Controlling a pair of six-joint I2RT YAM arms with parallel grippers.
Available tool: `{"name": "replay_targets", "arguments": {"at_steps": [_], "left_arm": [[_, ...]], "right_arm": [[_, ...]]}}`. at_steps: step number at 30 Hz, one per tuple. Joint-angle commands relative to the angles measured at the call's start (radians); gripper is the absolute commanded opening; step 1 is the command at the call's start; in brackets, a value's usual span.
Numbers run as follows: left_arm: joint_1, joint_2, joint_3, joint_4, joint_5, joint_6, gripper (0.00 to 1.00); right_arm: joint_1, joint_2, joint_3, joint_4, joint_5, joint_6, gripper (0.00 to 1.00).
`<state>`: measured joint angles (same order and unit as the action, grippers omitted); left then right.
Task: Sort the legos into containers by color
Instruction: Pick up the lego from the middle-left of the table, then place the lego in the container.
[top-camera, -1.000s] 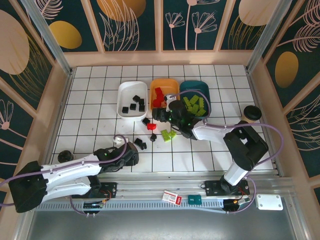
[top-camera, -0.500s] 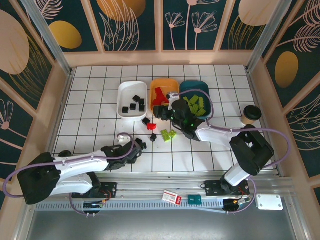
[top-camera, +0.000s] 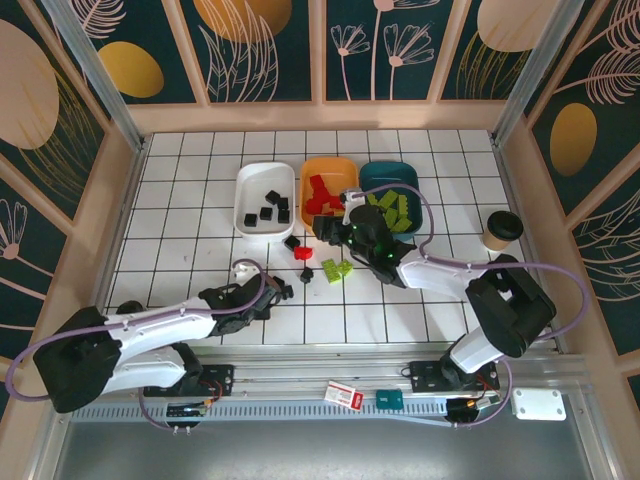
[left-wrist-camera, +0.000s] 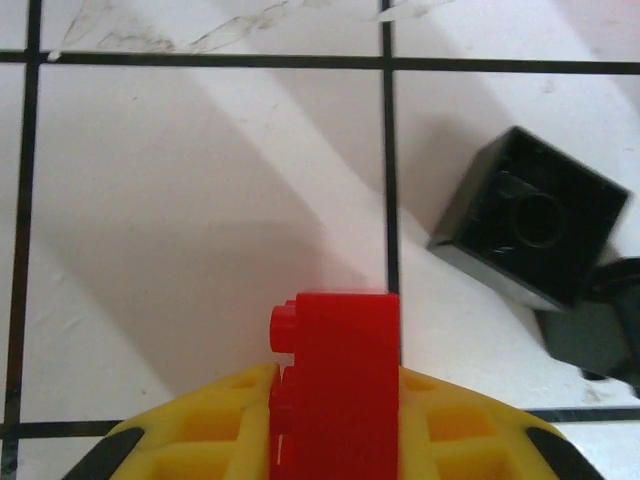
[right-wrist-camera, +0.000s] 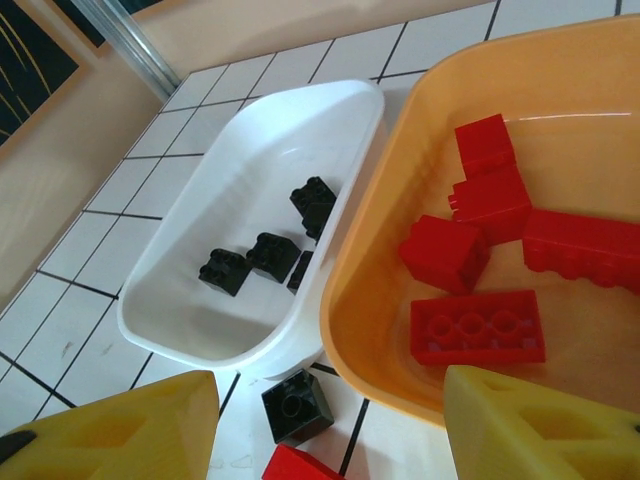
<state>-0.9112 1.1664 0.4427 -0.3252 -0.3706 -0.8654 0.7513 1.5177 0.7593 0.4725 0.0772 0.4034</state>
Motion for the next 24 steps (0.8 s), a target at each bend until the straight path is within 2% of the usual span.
{"name": "replay_targets", "arguments": {"at_steps": [1, 5, 9, 13, 17, 24], "left_arm": [[0.003, -0.072, 0.068, -0.057, 0.0, -0.001, 0.1], [0.013, -0.11, 0.194, -0.12, -0.032, 0.044, 0.07], [0.062, -0.037, 0.332, -0.059, 0.0, 0.136, 0.06], [0.088, 0.154, 0.522, 0.028, 0.032, 0.229, 0.05], [0.149, 0.381, 0.749, 0.094, 0.115, 0.28, 0.03], [0.22, 0.748, 1.105, 0.054, 0.165, 0.316, 0.04]], "right_arm": [[-0.018, -0.056, -0.038, 0.048, 0.036, 0.024, 0.62], [-0.028, -0.107, -0.093, 0.055, 0.053, 0.036, 0.62], [-0.032, -0.161, -0.15, 0.054, 0.074, 0.046, 0.62], [-0.033, -0.2, -0.193, 0.046, 0.092, 0.058, 0.62], [-0.034, -0.224, -0.217, 0.022, 0.098, 0.064, 0.62], [-0.033, -0.266, -0.263, 0.005, 0.103, 0.078, 0.62]]}}
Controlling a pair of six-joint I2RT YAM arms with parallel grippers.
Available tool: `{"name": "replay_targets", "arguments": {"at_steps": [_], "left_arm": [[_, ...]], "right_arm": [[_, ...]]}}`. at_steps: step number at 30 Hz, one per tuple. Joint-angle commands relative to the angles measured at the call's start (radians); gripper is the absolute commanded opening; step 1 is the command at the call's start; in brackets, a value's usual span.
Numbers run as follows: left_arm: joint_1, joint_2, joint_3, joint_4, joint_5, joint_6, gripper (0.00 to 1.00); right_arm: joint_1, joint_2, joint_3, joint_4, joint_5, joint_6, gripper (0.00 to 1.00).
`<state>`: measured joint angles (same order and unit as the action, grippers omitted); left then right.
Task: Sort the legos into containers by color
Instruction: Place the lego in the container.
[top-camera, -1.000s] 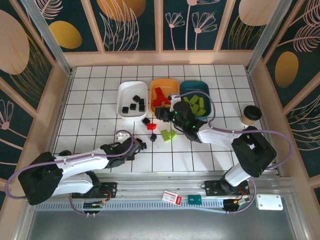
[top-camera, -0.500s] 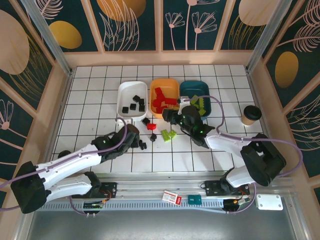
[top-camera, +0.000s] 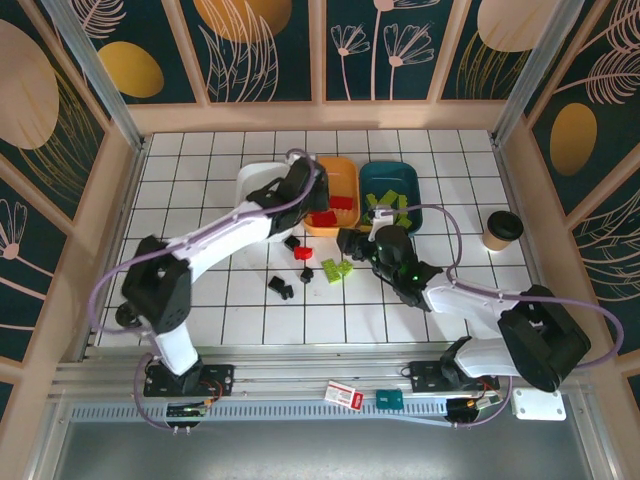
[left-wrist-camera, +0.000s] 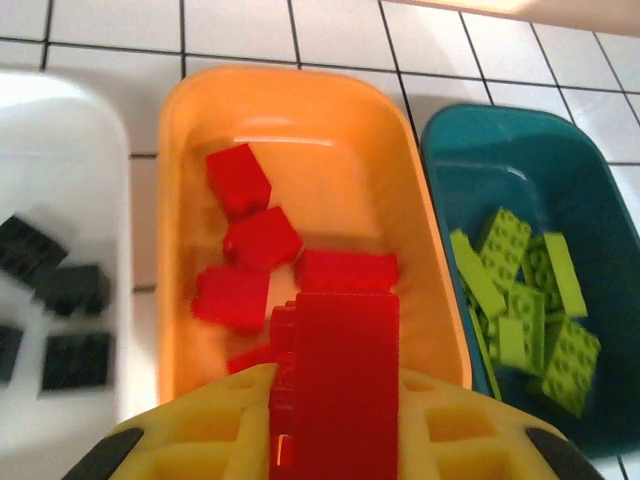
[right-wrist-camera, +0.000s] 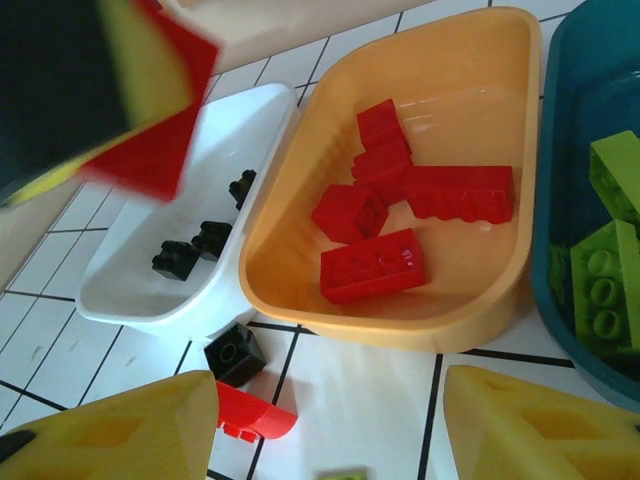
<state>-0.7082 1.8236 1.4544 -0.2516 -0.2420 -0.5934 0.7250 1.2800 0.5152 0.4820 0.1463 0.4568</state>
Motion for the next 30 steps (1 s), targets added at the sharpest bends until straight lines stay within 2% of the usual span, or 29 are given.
{"name": "replay_targets", "arguments": {"at_steps": [1, 4, 6, 10, 11, 14, 18, 21, 26, 28, 30], "left_arm": [[0.025, 0.141, 0.141, -0.033, 0.041, 0.045, 0.04], [0.044, 0.259, 0.253, -0.066, 0.054, 0.043, 0.05], [0.052, 0.312, 0.305, -0.083, 0.067, 0.037, 0.1], [0.055, 0.346, 0.346, -0.081, 0.088, 0.028, 0.31], [0.056, 0.337, 0.347, -0.079, 0.096, 0.026, 0.38], [0.056, 0.278, 0.293, -0.055, 0.122, 0.017, 0.5], [0.054, 0.129, 0.12, 0.021, 0.156, -0.001, 0.6], [0.054, -0.015, -0.073, 0.086, 0.182, -0.027, 0.66], [0.052, -0.288, -0.402, 0.179, 0.205, -0.094, 0.8], [0.05, -0.382, -0.515, 0.205, 0.208, -0.118, 0.97], [0.046, -0.46, -0.611, 0.213, 0.202, -0.139, 0.99]], "right_arm": [[-0.007, -0.034, -0.022, -0.008, 0.035, 0.026, 0.62], [-0.007, -0.046, -0.031, -0.01, 0.034, 0.03, 0.62], [-0.006, -0.053, -0.035, -0.013, 0.034, 0.03, 0.62], [-0.007, -0.062, -0.036, -0.021, 0.033, 0.029, 0.62], [-0.007, -0.063, -0.038, -0.021, 0.035, 0.028, 0.62], [-0.007, -0.069, -0.039, -0.024, 0.038, 0.026, 0.62], [-0.007, -0.066, -0.041, -0.022, 0.029, 0.026, 0.62], [-0.006, -0.047, -0.026, -0.06, 0.029, 0.035, 0.62], [0.013, 0.044, 0.012, -0.168, 0.078, 0.081, 0.64], [0.037, 0.093, 0.023, -0.183, 0.113, 0.098, 0.65], [0.056, 0.145, 0.035, -0.179, 0.122, 0.107, 0.65]]}}
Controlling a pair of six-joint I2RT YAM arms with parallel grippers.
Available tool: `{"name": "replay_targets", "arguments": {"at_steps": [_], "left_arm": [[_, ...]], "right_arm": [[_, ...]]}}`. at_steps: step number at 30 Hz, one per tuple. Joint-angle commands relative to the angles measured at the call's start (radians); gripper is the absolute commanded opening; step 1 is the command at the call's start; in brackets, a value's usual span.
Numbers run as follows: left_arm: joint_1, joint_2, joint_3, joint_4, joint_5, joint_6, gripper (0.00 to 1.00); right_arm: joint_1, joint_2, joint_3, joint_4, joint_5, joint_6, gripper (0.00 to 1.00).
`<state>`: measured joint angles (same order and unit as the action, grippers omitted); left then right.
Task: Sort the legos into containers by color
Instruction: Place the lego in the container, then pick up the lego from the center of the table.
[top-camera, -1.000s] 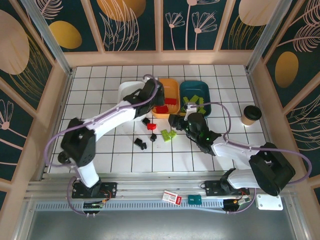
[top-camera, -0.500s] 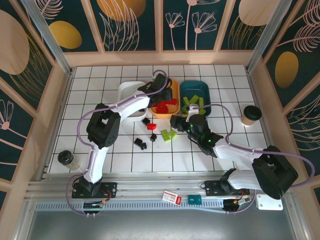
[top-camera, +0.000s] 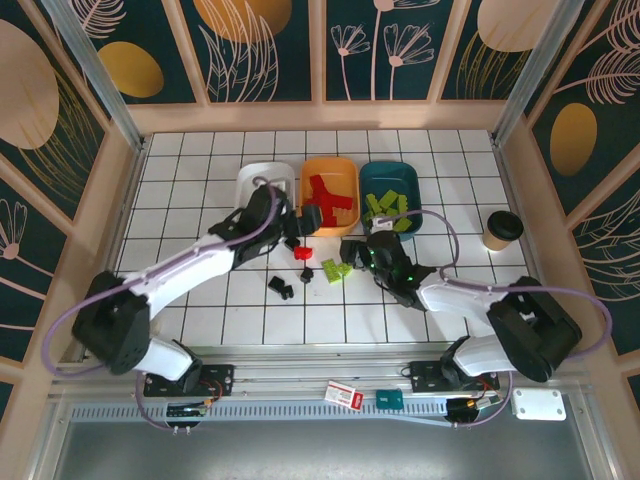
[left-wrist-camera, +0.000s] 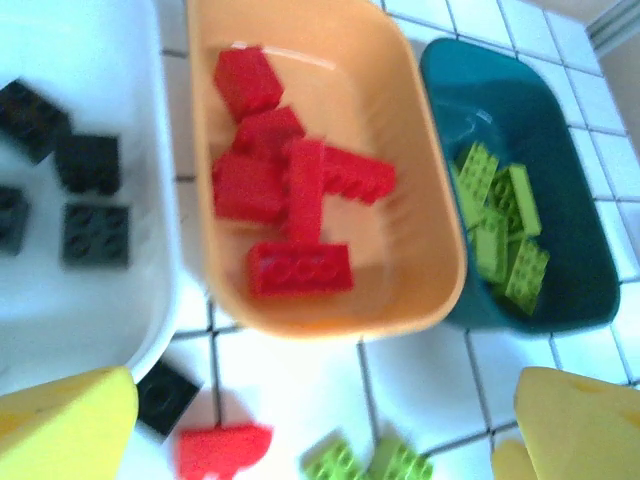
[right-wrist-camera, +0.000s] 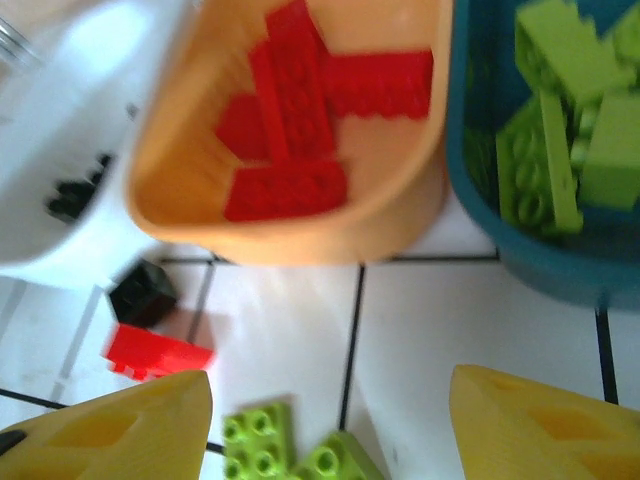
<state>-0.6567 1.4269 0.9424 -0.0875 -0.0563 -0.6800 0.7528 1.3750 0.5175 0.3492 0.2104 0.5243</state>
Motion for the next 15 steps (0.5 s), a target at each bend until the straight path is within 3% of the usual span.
{"name": "replay_targets", "arguments": {"at_steps": [1, 8, 15], "left_arm": [[-0.007, -0.101, -0.139, 0.048, 0.012, -0.062, 0.99], [-0.008, -0.28, -0.303, 0.049, 0.006, -0.1, 0.98], [-0.008, -0.334, -0.366, 0.048, -0.008, -0.112, 0.99]], "right_arm": [[0.036, 0.079, 0.045, -0.049, 0.063, 0.048, 0.65], [0.089, 0.197, 0.105, -0.067, 0.125, 0.072, 0.66], [0.112, 0.238, 0.131, -0.128, 0.14, 0.088, 0.62]]}}
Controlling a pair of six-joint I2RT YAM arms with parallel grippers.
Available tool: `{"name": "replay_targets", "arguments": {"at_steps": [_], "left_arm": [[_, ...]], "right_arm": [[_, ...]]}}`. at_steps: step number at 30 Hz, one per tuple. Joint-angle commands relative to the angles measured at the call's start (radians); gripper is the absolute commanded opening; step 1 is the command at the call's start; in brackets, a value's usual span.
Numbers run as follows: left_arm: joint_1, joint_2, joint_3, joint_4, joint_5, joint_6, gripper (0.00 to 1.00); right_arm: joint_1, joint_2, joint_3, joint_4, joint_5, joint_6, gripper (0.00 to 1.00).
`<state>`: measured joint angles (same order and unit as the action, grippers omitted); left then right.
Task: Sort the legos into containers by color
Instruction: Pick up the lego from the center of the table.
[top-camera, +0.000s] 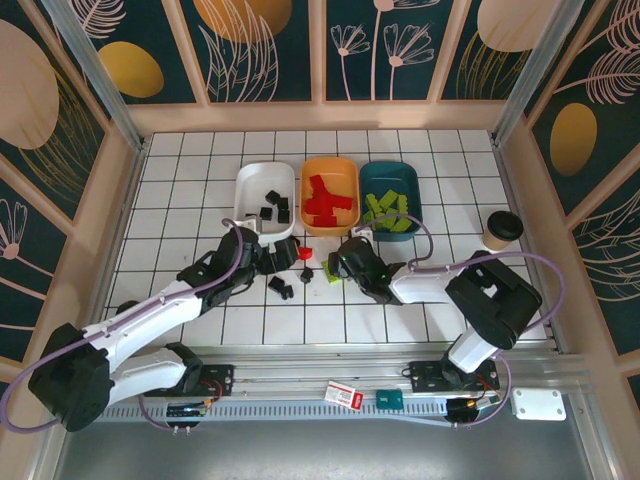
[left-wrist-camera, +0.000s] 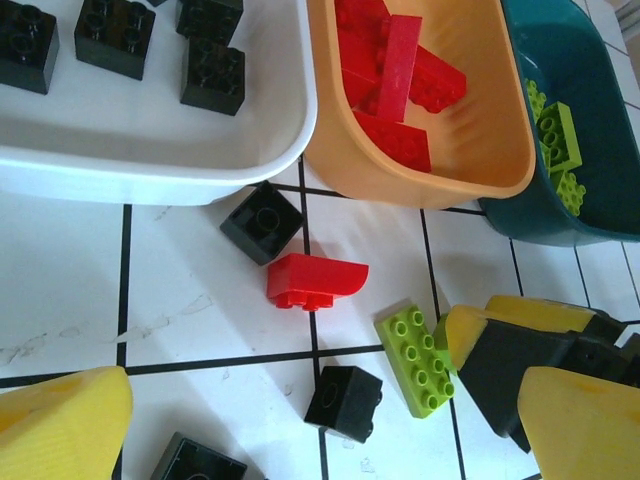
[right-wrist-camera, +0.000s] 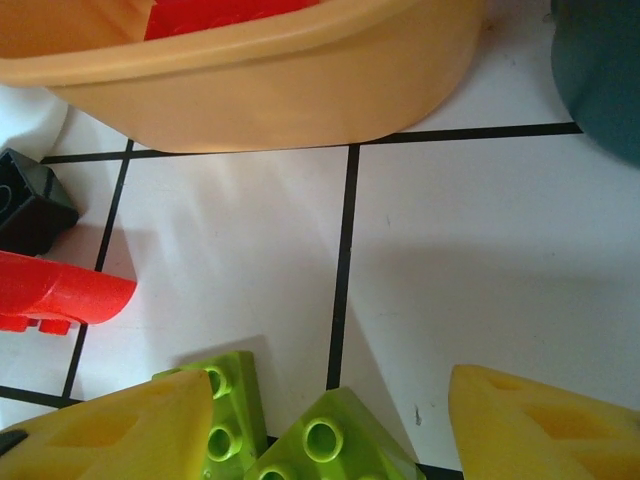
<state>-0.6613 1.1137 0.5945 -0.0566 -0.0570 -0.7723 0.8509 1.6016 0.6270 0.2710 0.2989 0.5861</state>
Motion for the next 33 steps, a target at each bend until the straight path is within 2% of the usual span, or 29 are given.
{"name": "replay_targets", "arguments": {"at_steps": [1, 8, 12, 17, 22, 26, 30, 33], "left_arm": [[-0.003, -0.024, -0.021, 0.013, -0.013, -0.018, 0.98], [-0.004, -0.037, -0.029, 0.011, -0.021, -0.01, 0.99], [-0.004, -0.032, -0.03, 0.017, -0.022, -0.005, 0.99], [-0.004, -0.022, -0.032, 0.023, -0.022, -0.004, 0.99], [-0.004, -0.018, -0.038, 0.021, -0.025, -0.006, 0.98], [-0.003, -0.005, -0.041, 0.024, -0.026, -0.006, 0.98], [-0.003, 0.01, -0.033, 0.028, -0.026, -0.004, 0.99], [-0.003, 0.015, -0.031, 0.027, -0.027, 0.002, 0.98]], "right_arm": [[0.017, 0.01, 0.018, -0.064, 0.055, 0.029, 0.61], [0.017, -0.047, -0.052, -0.163, 0.12, 0.082, 0.55], [0.018, -0.104, -0.078, -0.181, 0.127, 0.076, 0.56], [0.017, -0.034, -0.038, -0.198, 0.082, 0.049, 0.6], [0.02, -0.001, -0.035, -0.18, 0.048, 0.044, 0.59], [0.02, -0.011, -0.042, -0.176, 0.041, 0.029, 0.52], [0.018, -0.065, -0.048, -0.184, 0.059, 0.01, 0.35], [0.013, -0.144, -0.05, -0.2, 0.073, -0.014, 0.28]]}}
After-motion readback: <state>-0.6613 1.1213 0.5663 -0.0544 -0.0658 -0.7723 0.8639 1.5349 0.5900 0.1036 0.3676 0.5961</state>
